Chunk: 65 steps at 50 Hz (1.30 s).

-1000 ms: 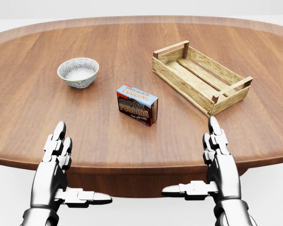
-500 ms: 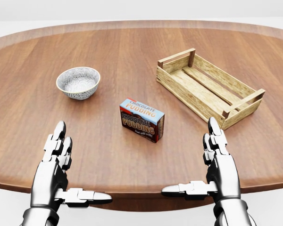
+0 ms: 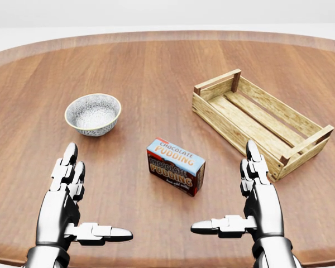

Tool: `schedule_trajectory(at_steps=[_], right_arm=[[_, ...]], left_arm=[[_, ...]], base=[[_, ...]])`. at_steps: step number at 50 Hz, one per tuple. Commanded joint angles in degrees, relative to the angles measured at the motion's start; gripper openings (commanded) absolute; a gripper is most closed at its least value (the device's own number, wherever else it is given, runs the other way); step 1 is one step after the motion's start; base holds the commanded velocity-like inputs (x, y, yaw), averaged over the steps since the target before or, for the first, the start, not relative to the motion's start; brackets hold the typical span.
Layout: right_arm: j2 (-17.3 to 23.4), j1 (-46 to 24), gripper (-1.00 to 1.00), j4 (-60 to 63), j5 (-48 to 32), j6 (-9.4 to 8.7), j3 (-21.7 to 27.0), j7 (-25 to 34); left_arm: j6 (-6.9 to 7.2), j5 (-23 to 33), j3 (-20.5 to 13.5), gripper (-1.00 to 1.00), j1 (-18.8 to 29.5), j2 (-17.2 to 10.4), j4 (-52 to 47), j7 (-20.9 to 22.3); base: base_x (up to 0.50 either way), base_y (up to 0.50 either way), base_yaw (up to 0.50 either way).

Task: Pick up the chocolate pudding and put it in the tray.

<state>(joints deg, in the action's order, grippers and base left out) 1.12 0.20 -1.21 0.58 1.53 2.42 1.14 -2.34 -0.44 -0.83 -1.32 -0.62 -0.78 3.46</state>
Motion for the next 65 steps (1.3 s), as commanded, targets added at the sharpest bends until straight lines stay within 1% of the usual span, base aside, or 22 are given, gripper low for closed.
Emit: schedule_trajectory(at_steps=[1, 14, 17, 21, 26, 29, 30, 32, 37, 41, 42, 46, 48, 51, 55, 56, 57, 59, 60, 62, 63, 65], right_arm=[[0.01, 0.02, 1.00, 1.11, -0.07, -1.14, -0.09, -0.01], [-0.06, 0.04, 1.00, 0.95, -0.24, -0.94, -0.21, 0.03], [-0.07, 0.10, 1.00, 1.01, -0.37, -0.92, -0.26, 0.00], [-0.06, 0.14, 1.00, 0.74, -0.51, -0.62, -0.27, 0.00], [-0.05, 0.15, 1.00, 0.90, -0.57, -0.74, -0.28, 0.03], [-0.04, 0.11, 1.00, 0.89, -0.58, -0.75, -0.27, 0.06], [-0.03, 0.01, 1.00, 0.77, -0.53, -0.79, -0.22, 0.07], [-0.02, -0.03, 1.00, 0.69, -0.57, -0.70, -0.23, 0.08], [-0.02, -0.15, 1.00, 0.43, -0.54, -0.61, -0.18, 0.10], [-0.03, -0.10, 1.00, 0.55, -0.55, -0.68, -0.20, 0.09], [-0.04, -0.06, 1.00, 0.81, -0.54, -0.90, -0.22, 0.09], [-0.05, 0.07, 1.00, 0.97, -0.55, -0.92, -0.25, 0.12], [-0.09, 0.22, 1.00, 1.30, -0.53, -0.94, -0.30, 0.15], [-0.14, 0.34, 1.00, 1.62, -0.51, -1.05, -0.37, 0.17], [-0.25, 0.10, 1.00, 1.81, -0.42, -1.48, -0.02, -0.64], [-0.33, 0.30, 1.00, 2.63, 0.34, -1.54, -0.08, -0.16], [-0.31, 0.51, 1.00, 3.12, 0.14, -1.76, -0.25, -0.24], [-0.28, 0.54, 1.00, 2.82, -0.29, -1.20, -0.57, -0.16], [-0.31, 0.54, 1.00, 2.55, -0.03, -0.78, -0.60, 0.16], [-0.22, 0.26, 1.00, 1.86, -0.01, -0.46, -0.40, 0.12], [-0.20, 0.22, 1.00, 1.89, 0.15, -0.53, -0.30, 0.16], [-0.17, 0.14, 1.00, 1.74, 0.21, -0.45, -0.21, 0.14]], left_arm=[[-0.07, 0.02, -0.06, 1.00, 0.12, -0.02, 0.18, -0.03], [-0.22, 0.04, -0.08, 1.00, 0.12, -0.05, 0.34, 0.00], [0.04, 0.02, -0.10, 1.00, 0.07, -0.06, 0.00, -0.02], [-0.40, 0.04, -0.19, 1.00, 0.21, -0.06, 0.58, -0.06], [-0.73, 0.10, -0.15, 1.00, 0.30, -0.03, 0.98, -0.12], [-0.68, 0.06, -0.16, 1.00, 0.35, -0.04, 0.98, -0.12], [-1.25, 0.13, -0.11, 1.00, 0.24, 0.01, 1.46, -0.14], [-0.42, 0.10, -0.08, 1.00, 0.24, -0.02, 0.60, -0.18], [-0.23, 0.09, -0.11, 1.00, 0.30, -0.03, 0.48, -0.22], [-0.37, 0.05, -0.15, 1.00, 0.35, -0.05, 0.65, -0.19], [-1.02, 0.10, -0.14, 1.00, 0.34, -0.01, 1.31, -0.20], [-0.42, 0.08, -0.14, 1.00, 0.28, -0.05, 0.63, -0.23], [-0.47, 0.17, -0.16, 1.00, 0.30, -0.04, 0.64, -0.36], [-0.16, 0.18, -0.16, 1.00, 0.20, -0.03, 0.16, -0.45], [-0.07, 0.55, -0.27, 1.00, 0.52, 0.02, 0.58, -1.17], [0.73, 0.17, -0.17, 1.00, 0.39, 0.13, 0.03, -1.03], [0.65, 0.21, 0.03, 1.00, 0.13, 0.15, -0.28, -0.93], [0.21, 0.33, 0.35, 1.00, -0.19, 0.25, -0.23, -0.82], [0.36, 0.16, 0.45, 1.00, -0.32, 0.32, -0.46, -0.73], [1.15, -0.11, 0.38, 1.00, -0.29, 0.28, -1.28, -0.67], [1.36, -0.25, 0.30, 1.00, -0.21, 0.31, -1.32, -0.76], [2.28, -0.82, 0.19, 1.00, -0.13, 0.39, -1.46, -0.83]], base=[[0.28, 0.06, 0.00], [0.28, 0.05, 0.00], [0.28, 0.05, 0.00], [0.28, 0.05, 0.00], [0.28, 0.05, 0.00], [0.28, 0.05, 0.00], [0.29, 0.05, 0.00], [0.28, 0.05, 0.00], [0.28, 0.06, 0.00], [0.28, 0.05, 0.00], [0.28, 0.05, 0.00], [0.28, 0.06, 0.00], [0.28, 0.05, 0.00], [0.28, 0.05, 0.00], [0.26, 0.05, 0.00], [0.07, 0.03, 0.00], [0.00, 0.00, 0.00], [0.00, 0.00, 0.00], [0.00, 0.00, 0.00], [0.00, 0.00, 0.00], [0.00, 0.00, 0.00], [0.00, 0.00, 0.00]])
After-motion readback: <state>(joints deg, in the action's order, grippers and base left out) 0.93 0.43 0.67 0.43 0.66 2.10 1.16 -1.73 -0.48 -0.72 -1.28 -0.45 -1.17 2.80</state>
